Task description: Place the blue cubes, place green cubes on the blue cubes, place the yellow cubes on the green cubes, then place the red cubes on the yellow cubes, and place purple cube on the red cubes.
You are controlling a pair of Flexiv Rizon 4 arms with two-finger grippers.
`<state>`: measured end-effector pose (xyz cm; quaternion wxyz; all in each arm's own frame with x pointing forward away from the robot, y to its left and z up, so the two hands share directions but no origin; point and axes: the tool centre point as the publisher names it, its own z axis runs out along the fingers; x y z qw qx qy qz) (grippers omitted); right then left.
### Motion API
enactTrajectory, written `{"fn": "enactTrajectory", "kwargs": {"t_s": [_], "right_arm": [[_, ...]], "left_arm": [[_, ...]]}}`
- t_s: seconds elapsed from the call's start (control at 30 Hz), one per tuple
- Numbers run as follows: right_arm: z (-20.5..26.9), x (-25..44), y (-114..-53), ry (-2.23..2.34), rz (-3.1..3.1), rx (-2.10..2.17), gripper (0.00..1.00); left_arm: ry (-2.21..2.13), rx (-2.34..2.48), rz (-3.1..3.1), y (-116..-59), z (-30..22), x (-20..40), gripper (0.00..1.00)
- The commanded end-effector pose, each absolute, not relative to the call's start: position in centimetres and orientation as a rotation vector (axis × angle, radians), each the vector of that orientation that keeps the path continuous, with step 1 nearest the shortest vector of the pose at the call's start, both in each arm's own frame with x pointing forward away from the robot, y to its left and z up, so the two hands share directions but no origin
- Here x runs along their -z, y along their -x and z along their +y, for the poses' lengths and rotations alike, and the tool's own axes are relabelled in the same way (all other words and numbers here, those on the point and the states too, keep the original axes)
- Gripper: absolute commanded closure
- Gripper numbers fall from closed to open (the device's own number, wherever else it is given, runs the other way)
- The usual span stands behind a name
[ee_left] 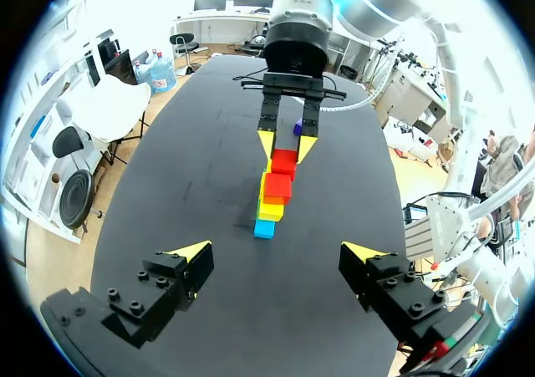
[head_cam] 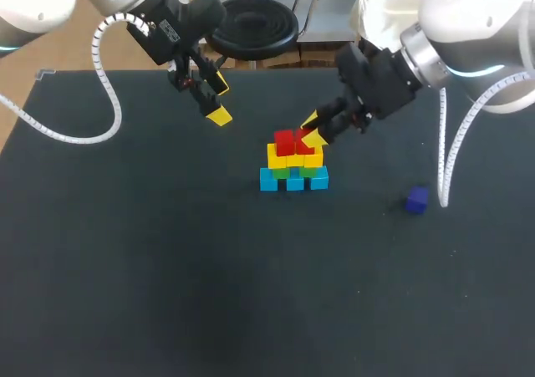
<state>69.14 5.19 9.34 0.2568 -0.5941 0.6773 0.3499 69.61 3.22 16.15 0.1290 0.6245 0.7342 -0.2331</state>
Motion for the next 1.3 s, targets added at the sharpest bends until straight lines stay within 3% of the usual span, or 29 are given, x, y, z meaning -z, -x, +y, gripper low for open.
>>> {"fn": "enactTrajectory", "kwargs": {"t_s": [0.03,1.23,1.3], "right_arm": [[5.31,-9.36,-69.30,1.616,1.837,-0.950,1.00],[5.31,-8.98,-69.20,1.591,1.867,-0.963,1.00],[5.31,-8.98,-69.19,1.590,1.867,-0.963,0.80]], "left_arm": [[-1.814,0.678,2.131,-69.54,3.30,-16.08,0.00],[-1.814,0.678,2.131,-69.54,3.30,-16.08,0.00],[-1.814,0.678,2.131,-69.54,3.30,-16.08,0.00]]}}
